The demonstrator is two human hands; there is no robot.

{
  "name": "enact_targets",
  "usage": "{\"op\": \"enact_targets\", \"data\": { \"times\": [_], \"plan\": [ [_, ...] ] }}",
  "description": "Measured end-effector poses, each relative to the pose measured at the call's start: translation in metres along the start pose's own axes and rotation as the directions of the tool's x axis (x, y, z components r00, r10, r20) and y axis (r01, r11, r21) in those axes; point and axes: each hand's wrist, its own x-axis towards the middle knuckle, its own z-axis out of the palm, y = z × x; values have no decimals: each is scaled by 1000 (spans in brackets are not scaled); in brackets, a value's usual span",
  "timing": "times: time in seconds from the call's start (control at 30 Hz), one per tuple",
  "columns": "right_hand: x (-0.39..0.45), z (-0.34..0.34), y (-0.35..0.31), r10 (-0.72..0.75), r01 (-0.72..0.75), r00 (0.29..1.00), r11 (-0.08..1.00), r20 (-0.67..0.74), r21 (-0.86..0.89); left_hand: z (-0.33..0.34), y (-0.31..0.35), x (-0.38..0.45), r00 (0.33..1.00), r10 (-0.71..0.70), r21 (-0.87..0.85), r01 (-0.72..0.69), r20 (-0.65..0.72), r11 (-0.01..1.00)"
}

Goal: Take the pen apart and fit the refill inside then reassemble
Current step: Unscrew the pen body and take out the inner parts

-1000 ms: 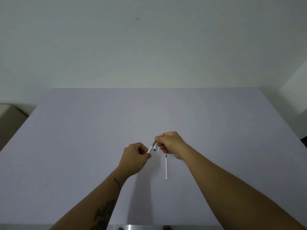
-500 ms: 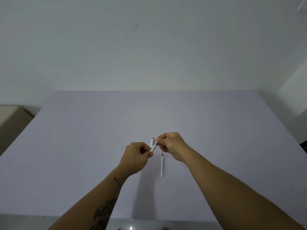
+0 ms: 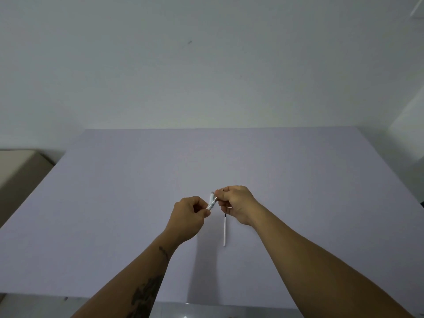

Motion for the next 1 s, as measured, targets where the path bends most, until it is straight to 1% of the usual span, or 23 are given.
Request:
{"op": "enact_targets", "data": {
  "times": [0.1, 0.2, 0.33, 0.5, 0.67, 0.83, 0.9, 1.0],
  "plan": [
    [-3, 0, 0, 20, -21, 998, 999, 51, 32, -3, -2, -1, 1000, -11, -10, 11, 9, 1000],
    [-5, -1, 1, 40, -40, 994, 999, 100, -2, -4, -3, -5, 1000, -15, 3, 15, 7, 1000],
    [-6, 3, 2, 68, -65, 992, 997, 111, -32, -7, 0, -7, 1000, -2, -12, 2, -11, 1000],
    [-3, 17, 3, 19, -19, 998, 1000, 60, 5, -18, -1, -5, 1000, 3, -52, -3, -7, 999],
    [-3, 28, 0, 56, -53, 990, 998, 127, -22, -30, -14, 0, 1000, -11, -47, 11, 5, 999],
    [-3, 46, 1, 92, -89, 993, 995, 70, -46, -40, -27, 5, 1000, -17, -68, 19, 22, 997],
    [-2, 53, 1, 84, -83, 996, 994, 18, -74, -45, -31, 9, 999, -19, -79, 22, 31, 997],
    [0, 69, 0, 45, -47, 998, 997, -32, -67, -57, -40, 14, 999, -16, -112, 21, 51, 993]
  ]
}}
